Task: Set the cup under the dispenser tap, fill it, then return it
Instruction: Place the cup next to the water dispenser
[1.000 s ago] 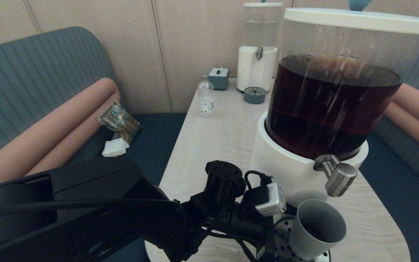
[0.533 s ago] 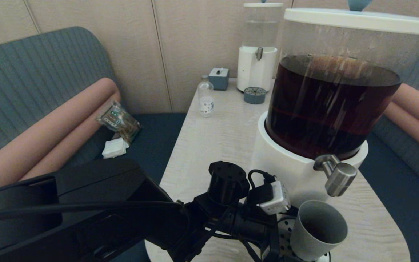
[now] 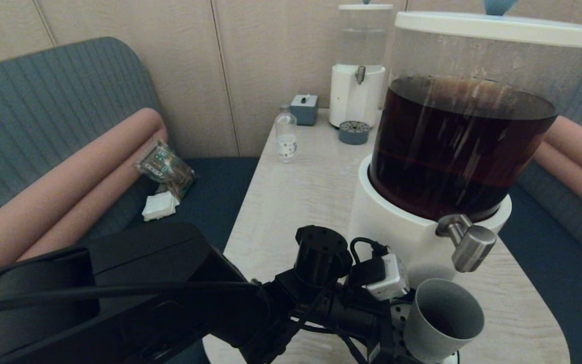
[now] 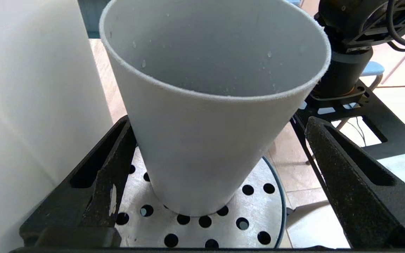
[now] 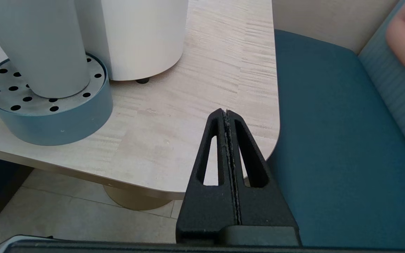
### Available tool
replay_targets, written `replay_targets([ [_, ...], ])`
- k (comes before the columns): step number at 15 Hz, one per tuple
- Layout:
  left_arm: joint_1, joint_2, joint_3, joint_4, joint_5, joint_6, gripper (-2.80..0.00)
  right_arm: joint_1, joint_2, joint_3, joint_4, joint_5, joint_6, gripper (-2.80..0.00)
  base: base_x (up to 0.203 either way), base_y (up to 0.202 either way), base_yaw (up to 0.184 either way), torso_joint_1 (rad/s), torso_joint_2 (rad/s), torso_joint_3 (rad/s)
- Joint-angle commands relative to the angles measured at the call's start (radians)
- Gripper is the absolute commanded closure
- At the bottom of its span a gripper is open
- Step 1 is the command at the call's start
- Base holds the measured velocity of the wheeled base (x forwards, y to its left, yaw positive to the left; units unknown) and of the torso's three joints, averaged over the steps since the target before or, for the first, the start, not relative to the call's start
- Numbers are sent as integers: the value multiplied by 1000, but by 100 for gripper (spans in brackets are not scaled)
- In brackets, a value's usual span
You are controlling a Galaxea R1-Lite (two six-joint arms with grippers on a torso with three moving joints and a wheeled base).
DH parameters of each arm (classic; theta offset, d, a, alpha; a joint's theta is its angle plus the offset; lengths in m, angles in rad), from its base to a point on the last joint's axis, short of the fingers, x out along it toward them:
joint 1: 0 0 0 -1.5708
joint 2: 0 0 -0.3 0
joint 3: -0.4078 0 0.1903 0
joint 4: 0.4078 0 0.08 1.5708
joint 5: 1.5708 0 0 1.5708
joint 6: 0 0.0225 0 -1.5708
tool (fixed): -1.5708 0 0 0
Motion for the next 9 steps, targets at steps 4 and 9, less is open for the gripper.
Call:
replay_targets([
  [4, 0, 4, -5, -7, 8, 4, -280, 0, -7, 9, 0, 0, -1, 0, 0, 0, 0, 0, 0, 0],
  [9, -11, 5, -3, -7, 9, 5, -280, 0, -7, 11, 0, 0, -1, 0, 0, 0, 0, 0, 0, 0],
])
